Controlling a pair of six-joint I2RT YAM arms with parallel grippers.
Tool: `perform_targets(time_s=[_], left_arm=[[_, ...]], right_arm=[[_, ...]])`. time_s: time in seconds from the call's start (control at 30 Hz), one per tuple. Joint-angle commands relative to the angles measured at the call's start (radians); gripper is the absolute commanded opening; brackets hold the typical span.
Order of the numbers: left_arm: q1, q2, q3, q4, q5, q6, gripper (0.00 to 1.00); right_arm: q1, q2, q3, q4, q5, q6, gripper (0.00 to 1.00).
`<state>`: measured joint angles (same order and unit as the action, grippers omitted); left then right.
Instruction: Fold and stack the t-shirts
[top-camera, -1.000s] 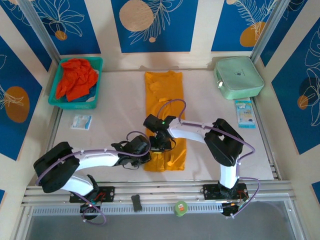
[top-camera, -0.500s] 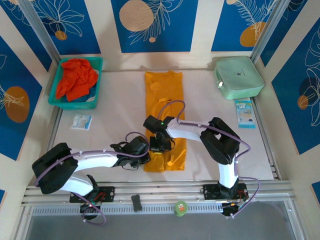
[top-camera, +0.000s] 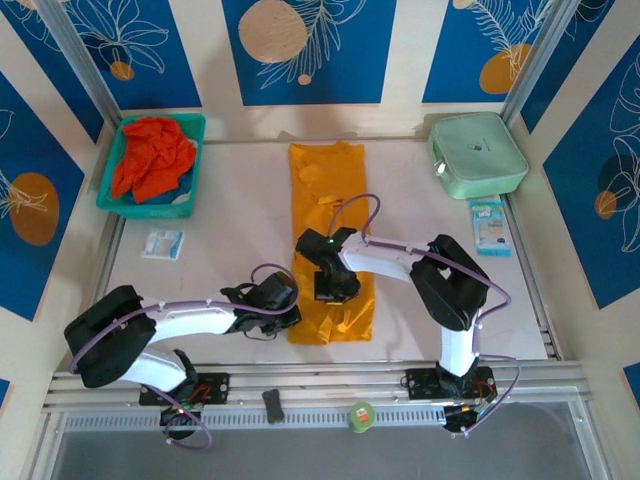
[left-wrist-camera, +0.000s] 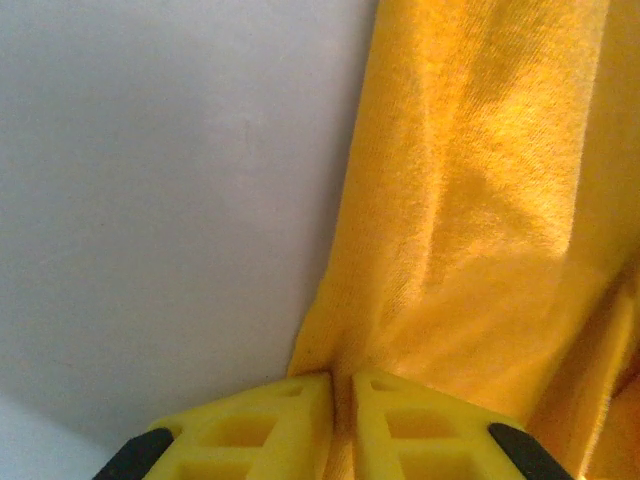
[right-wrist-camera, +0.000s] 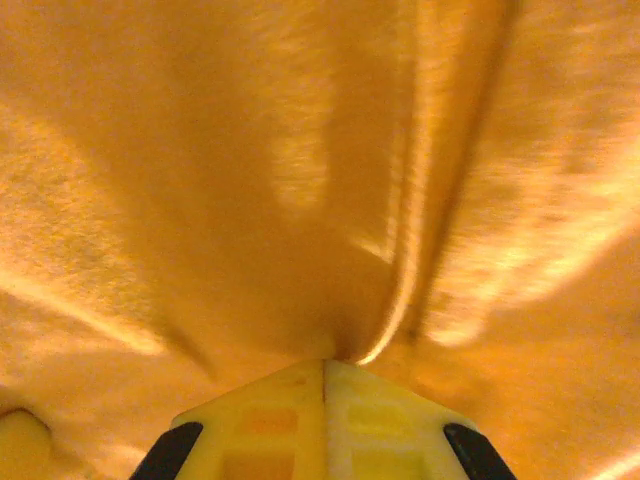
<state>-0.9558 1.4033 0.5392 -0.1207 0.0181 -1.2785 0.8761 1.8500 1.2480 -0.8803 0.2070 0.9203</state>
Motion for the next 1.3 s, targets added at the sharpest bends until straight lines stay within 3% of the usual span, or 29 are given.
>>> perform_targets(time_s=[0.0, 0.3, 0.47, 0.53, 0.7, 0.8, 0.83, 0.9, 1.0, 1.1, 1.17, 1.27], left_arm=[[-0.009, 0.047, -0.072, -0.256, -0.016, -0.008, 0.19], [-0.009, 0.025, -0.065, -0.291, -0.024, -0.008, 0.19], [-0.009, -0.056, -0.031, -0.414, -0.075, 0.019, 0.23], [-0.009, -0.115, 0.001, -0.453, -0.115, 0.054, 0.32], [-0.009, -0.259, 0.106, -0.448, -0.232, 0.220, 0.70], [-0.008, -0.314, 0.187, -0.425, -0.313, 0.353, 0.97], [-0.006, -0.326, 0.218, -0.422, -0.344, 0.402, 1.00], [-0.003, -0.341, 0.286, -0.422, -0.396, 0.501, 1.00], [0.001, -0.348, 0.387, -0.447, -0.474, 0.652, 1.00], [0.006, -0.360, 0.460, -0.478, -0.548, 0.784, 1.00], [0.014, -0.381, 0.483, -0.485, -0.598, 0.842, 1.00], [0.048, -0.418, 0.480, -0.495, -0.624, 0.843, 1.00]], right_arm=[[-0.005, -0.072, 0.010, -0.080, 0.037, -0.017, 0.00], [-0.005, -0.090, 0.014, -0.049, -0.062, -0.040, 0.00], [-0.024, -0.195, -0.042, -0.015, -0.058, -0.139, 0.00], [-0.038, -0.277, -0.070, 0.006, -0.034, -0.215, 0.04], [-0.075, -0.527, -0.102, 0.072, 0.047, -0.448, 0.25], [-0.086, -0.667, -0.118, 0.146, 0.120, -0.571, 0.39], [-0.097, -0.706, -0.125, 0.171, 0.129, -0.604, 0.48], [-0.125, -0.769, -0.151, 0.223, 0.101, -0.699, 0.63], [-0.143, -0.835, -0.227, 0.253, -0.053, -1.010, 0.63], [-0.110, -0.868, -0.294, 0.219, -0.023, -1.278, 0.62], [-0.128, -0.861, -0.311, 0.234, 0.068, -1.303, 0.65], [-0.256, -0.791, -0.258, 0.244, 0.010, -1.139, 0.60]])
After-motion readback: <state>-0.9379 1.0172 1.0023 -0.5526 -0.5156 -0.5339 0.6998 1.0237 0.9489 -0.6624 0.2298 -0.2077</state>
